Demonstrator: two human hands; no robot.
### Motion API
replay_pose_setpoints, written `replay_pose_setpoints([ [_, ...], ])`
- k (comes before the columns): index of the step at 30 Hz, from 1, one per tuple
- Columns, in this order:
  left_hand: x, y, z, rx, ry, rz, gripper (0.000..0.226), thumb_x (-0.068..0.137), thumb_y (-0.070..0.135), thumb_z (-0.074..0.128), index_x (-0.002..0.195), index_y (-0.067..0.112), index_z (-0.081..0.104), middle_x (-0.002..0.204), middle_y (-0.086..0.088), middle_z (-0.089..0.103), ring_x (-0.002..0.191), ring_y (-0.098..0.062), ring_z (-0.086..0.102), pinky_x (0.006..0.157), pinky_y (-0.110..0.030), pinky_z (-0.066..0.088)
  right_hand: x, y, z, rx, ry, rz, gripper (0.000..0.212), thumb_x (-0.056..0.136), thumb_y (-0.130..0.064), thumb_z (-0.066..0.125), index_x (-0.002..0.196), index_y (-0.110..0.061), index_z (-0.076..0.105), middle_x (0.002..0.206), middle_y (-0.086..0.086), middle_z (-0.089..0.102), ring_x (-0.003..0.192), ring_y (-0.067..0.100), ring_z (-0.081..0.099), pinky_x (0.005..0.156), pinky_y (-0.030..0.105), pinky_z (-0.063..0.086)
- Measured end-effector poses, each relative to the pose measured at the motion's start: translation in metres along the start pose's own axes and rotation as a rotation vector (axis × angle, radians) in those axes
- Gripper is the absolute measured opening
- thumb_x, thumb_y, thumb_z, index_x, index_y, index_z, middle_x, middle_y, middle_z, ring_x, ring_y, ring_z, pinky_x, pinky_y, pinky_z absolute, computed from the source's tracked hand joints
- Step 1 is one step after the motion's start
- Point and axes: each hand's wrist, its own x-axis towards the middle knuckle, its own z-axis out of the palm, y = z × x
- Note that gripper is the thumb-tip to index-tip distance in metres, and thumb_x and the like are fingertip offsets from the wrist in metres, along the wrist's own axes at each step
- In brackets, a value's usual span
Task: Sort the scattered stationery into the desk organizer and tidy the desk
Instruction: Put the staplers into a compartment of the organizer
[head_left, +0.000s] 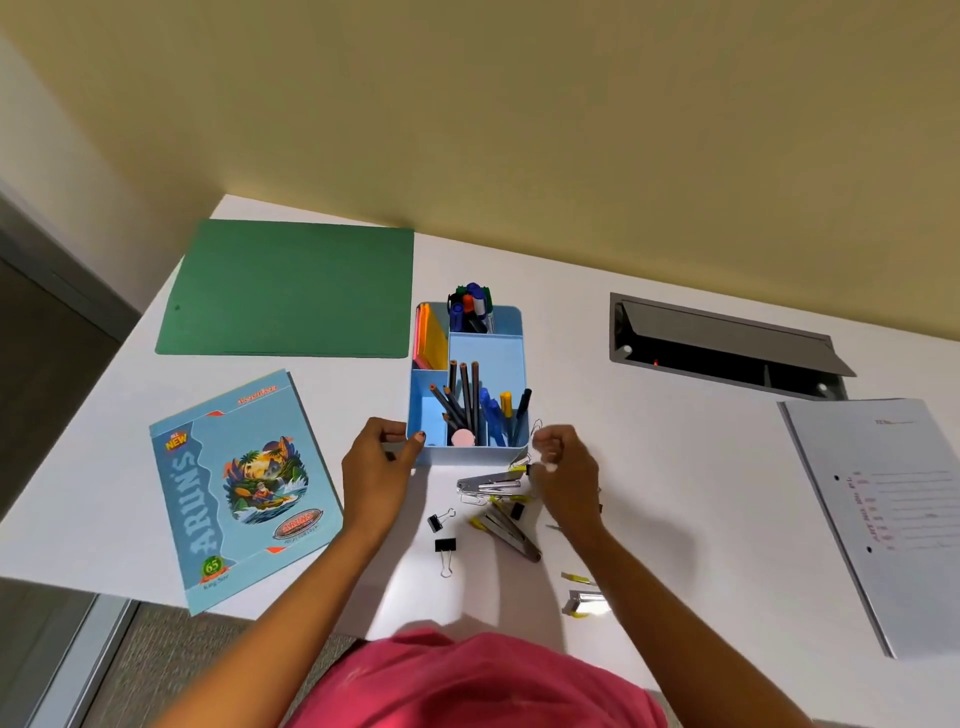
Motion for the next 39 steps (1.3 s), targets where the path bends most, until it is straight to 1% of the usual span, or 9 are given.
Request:
replay_pose_setpoints([
  [2,-0.001,-0.005,0.001,-0.041,0.005,-0.008,0.01,0.092,0.029,0.06,0.098,0.021,0.059,0.094,0.006,0.064,0.088,-0.023,0.065,0.077,-0.04,0.054,-0.012,0.015,0.009,-0.078,-0.144,0.03,0.038,0.065,0.008,0.063,0.097,-0.012,0.058,0.095,-0.004,0.06,0.087,0.011,0.055,0.069,0.005,0.037],
  [4,-0.003,-0.007,0.002,-0.067,0.014,-0.024,0.009,0.096,0.029,0.052,0.101,0.024,0.058,0.094,0.008,0.064,0.088,-0.022,0.066,0.082,-0.049,0.054,-0.018,0.027,0.018,-0.211,-0.222,-0.041,0.04,0.065,-0.005,0.068,0.101,-0.016,0.057,0.097,-0.006,0.057,0.093,0.013,0.052,0.072,0.013,0.036],
  [8,-0.007,-0.007,0.002,-0.082,0.045,-0.034,0.015,0.1,0.027,0.042,0.102,0.028,0.057,0.1,0.004,0.065,0.091,-0.023,0.065,0.083,-0.052,0.053,-0.017,0.028,0.02,-0.273,-0.207,-0.117,0.043,0.065,-0.005,0.072,0.104,-0.011,0.056,0.094,-0.007,0.051,0.089,0.012,0.041,0.073,0.02,0.034],
  [13,-0.01,-0.008,-0.001,-0.079,0.051,-0.003,0.015,0.098,0.022,0.046,0.105,0.026,0.059,0.108,0.001,0.065,0.095,-0.023,0.063,0.084,-0.05,0.053,-0.01,0.035,0.007,-0.333,-0.172,-0.274,0.027,0.074,-0.002,0.067,0.098,-0.014,0.061,0.095,-0.002,0.06,0.088,0.008,0.038,0.078,0.026,0.041],
  [19,-0.015,0.007,-0.003,0.034,0.069,0.2,0.033,0.097,0.012,0.049,0.127,0.02,0.058,0.127,0.001,0.056,0.106,-0.018,0.055,0.09,-0.031,0.045,-0.017,0.045,-0.002,-0.417,-0.201,-0.429,0.029,0.08,0.002,0.066,0.103,-0.015,0.063,0.104,0.0,0.057,0.097,0.015,0.049,0.083,0.019,0.043],
  [23,-0.017,0.025,0.008,0.212,0.005,0.337,0.041,0.099,0.025,0.042,0.14,0.022,0.046,0.145,0.003,0.044,0.128,-0.018,0.033,0.103,-0.027,0.024,-0.019,0.044,0.003,-0.381,-0.198,-0.409,0.031,0.077,0.001,0.069,0.104,-0.011,0.059,0.108,0.006,0.052,0.098,0.021,0.05,0.08,0.025,0.048],
  [26,-0.019,0.036,0.021,0.357,-0.065,0.333,0.052,0.094,0.034,0.031,0.145,0.025,0.036,0.156,0.008,0.025,0.138,-0.019,0.019,0.106,-0.036,0.016,-0.018,0.042,0.005,-0.374,-0.19,-0.365,0.034,0.078,0.001,0.069,0.107,-0.008,0.056,0.11,0.008,0.052,0.098,0.021,0.05,0.079,0.025,0.048],
  [32,-0.017,0.048,0.042,0.484,-0.145,0.332,0.059,0.101,0.014,0.036,0.152,0.023,0.009,0.161,0.006,0.001,0.148,-0.017,-0.003,0.113,-0.035,-0.001,-0.015,0.041,0.005,-0.419,-0.196,-0.348,0.03,0.078,0.0,0.069,0.105,-0.008,0.059,0.106,0.007,0.056,0.095,0.02,0.049,0.079,0.017,0.038],
  [39,-0.02,0.054,0.056,0.315,-0.216,0.302,0.085,0.09,-0.01,0.042,0.148,0.015,-0.016,0.16,-0.006,-0.008,0.148,-0.02,-0.011,0.113,-0.035,-0.021,-0.015,0.039,0.005,-0.46,-0.178,-0.397,0.032,0.071,0.001,0.075,0.097,-0.008,0.058,0.097,0.008,0.057,0.086,0.023,0.052,0.075,0.023,0.041],
])
